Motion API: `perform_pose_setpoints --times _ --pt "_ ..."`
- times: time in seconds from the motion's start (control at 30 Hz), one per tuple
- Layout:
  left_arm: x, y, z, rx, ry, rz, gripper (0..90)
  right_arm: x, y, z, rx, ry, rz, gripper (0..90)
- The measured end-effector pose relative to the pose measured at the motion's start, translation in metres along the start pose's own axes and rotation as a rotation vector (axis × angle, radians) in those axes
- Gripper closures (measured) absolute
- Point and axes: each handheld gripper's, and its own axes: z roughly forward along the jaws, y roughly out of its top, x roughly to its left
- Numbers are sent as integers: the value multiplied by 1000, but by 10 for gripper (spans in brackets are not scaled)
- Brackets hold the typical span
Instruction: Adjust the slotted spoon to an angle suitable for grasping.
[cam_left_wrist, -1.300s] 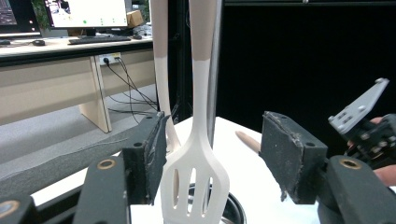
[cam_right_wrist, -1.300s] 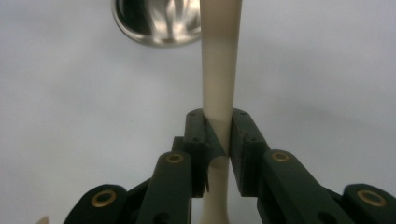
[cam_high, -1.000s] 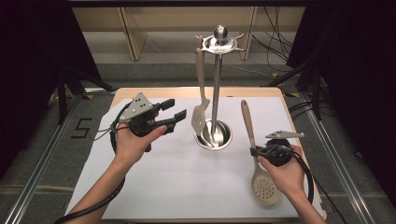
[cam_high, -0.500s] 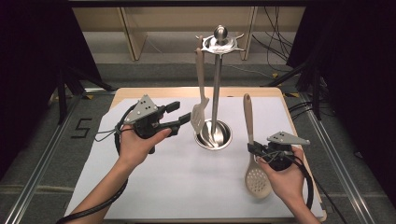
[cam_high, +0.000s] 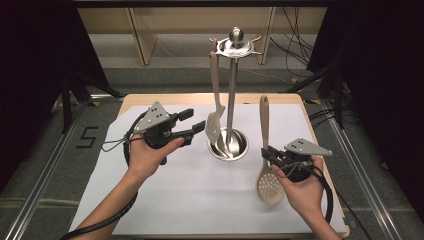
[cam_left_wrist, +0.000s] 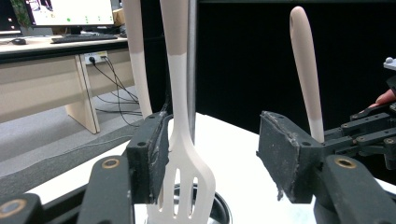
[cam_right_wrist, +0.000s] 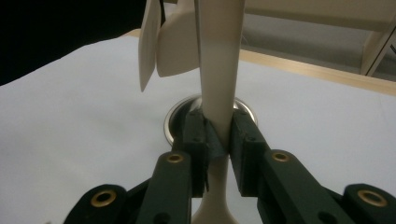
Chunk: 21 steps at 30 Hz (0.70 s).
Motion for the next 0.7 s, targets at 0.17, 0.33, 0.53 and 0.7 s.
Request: perform_pose_setpoints --times 0.17,0.33,0.53,0.7 --pt "-3 1 3 0 -14 6 425 3 4 1 -11 7 -7 787" --pt "-3 4 6 -13 -16 8 428 6 7 2 -15 7 7 787" --pt "-8 4 9 -16 -26 4 432 7 9 4 -35 7 -16 787" --pt "-11 6 10 -19 -29 9 434 10 12 4 -38 13 -14 787"
